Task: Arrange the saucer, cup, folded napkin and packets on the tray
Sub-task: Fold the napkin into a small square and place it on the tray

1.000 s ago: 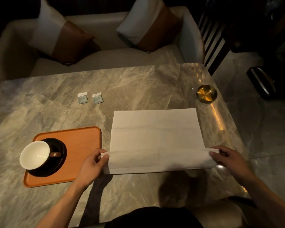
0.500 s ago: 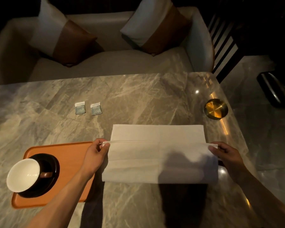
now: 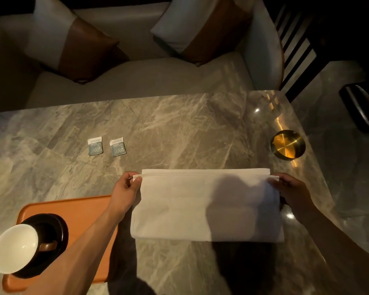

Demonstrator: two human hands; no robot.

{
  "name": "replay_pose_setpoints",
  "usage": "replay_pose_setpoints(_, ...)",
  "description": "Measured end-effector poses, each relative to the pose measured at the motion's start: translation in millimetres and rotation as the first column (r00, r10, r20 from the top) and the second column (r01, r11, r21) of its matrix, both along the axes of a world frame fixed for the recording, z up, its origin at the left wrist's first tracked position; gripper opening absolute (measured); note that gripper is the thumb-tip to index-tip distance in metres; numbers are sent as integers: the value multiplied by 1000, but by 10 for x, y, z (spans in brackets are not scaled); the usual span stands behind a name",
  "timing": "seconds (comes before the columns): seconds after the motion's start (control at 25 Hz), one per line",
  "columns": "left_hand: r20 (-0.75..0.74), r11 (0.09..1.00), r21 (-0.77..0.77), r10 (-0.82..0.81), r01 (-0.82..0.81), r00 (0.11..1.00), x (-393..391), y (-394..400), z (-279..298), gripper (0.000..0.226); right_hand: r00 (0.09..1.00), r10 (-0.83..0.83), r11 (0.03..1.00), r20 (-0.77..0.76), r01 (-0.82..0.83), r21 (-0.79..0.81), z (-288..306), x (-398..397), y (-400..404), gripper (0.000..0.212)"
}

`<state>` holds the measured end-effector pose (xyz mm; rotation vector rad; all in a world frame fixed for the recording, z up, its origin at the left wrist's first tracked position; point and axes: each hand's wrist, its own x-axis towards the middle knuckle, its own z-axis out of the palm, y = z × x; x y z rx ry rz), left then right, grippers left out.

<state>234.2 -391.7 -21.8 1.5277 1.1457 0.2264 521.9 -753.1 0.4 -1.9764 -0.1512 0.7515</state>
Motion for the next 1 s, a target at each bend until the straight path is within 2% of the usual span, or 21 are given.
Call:
replay_pose_setpoints(0.2, -46, 996, 90, 0, 5, 999, 171, 81, -135, 6, 999, -8, 997, 48, 12, -80, -91, 123, 149, 21)
replay_pose_setpoints(0.4, -203, 975, 214, -19, 63, 979, 220, 133, -208, 11, 974, 49, 961, 221, 14, -277, -245, 150, 238, 20)
replay_pose_setpoints(0.64, -359, 935, 314, -42, 163, 932, 270, 135, -202, 10, 973, 74, 943, 217, 3, -333, -354, 231, 247, 19)
replay_pose_setpoints(0.8, -377, 924, 333, -53, 188, 925, 269, 149, -198, 9, 973, 67, 936, 219, 15, -352, -345, 234, 279, 19)
replay_pose_setpoints(1.0, -432, 896, 366, -77, 252, 899, 289, 168, -182, 13, 922, 130, 910, 365, 35, -413, -333, 214, 347, 22)
